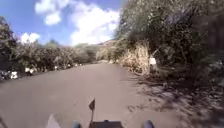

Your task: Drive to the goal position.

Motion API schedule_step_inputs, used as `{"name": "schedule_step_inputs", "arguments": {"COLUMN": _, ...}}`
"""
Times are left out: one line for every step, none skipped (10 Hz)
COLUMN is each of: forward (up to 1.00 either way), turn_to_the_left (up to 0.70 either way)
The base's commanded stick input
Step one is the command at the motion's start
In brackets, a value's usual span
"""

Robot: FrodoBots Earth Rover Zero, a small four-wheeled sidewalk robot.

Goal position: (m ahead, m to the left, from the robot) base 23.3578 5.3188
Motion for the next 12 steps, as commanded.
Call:
{"name": "schedule_step_inputs", "arguments": {"forward": 0.70, "turn_to_the_left": 0.00}}
{"name": "schedule_step_inputs", "arguments": {"forward": 0.70, "turn_to_the_left": 0.00}}
{"name": "schedule_step_inputs", "arguments": {"forward": 0.70, "turn_to_the_left": 0.00}}
{"name": "schedule_step_inputs", "arguments": {"forward": 0.70, "turn_to_the_left": 0.00}}
{"name": "schedule_step_inputs", "arguments": {"forward": 0.70, "turn_to_the_left": 0.00}}
{"name": "schedule_step_inputs", "arguments": {"forward": 0.70, "turn_to_the_left": 0.00}}
{"name": "schedule_step_inputs", "arguments": {"forward": 0.70, "turn_to_the_left": -0.02}}
{"name": "schedule_step_inputs", "arguments": {"forward": 0.70, "turn_to_the_left": -0.07}}
{"name": "schedule_step_inputs", "arguments": {"forward": 0.70, "turn_to_the_left": -0.13}}
{"name": "schedule_step_inputs", "arguments": {"forward": 0.70, "turn_to_the_left": -0.18}}
{"name": "schedule_step_inputs", "arguments": {"forward": 0.70, "turn_to_the_left": -0.23}}
{"name": "schedule_step_inputs", "arguments": {"forward": 0.70, "turn_to_the_left": -0.35}}
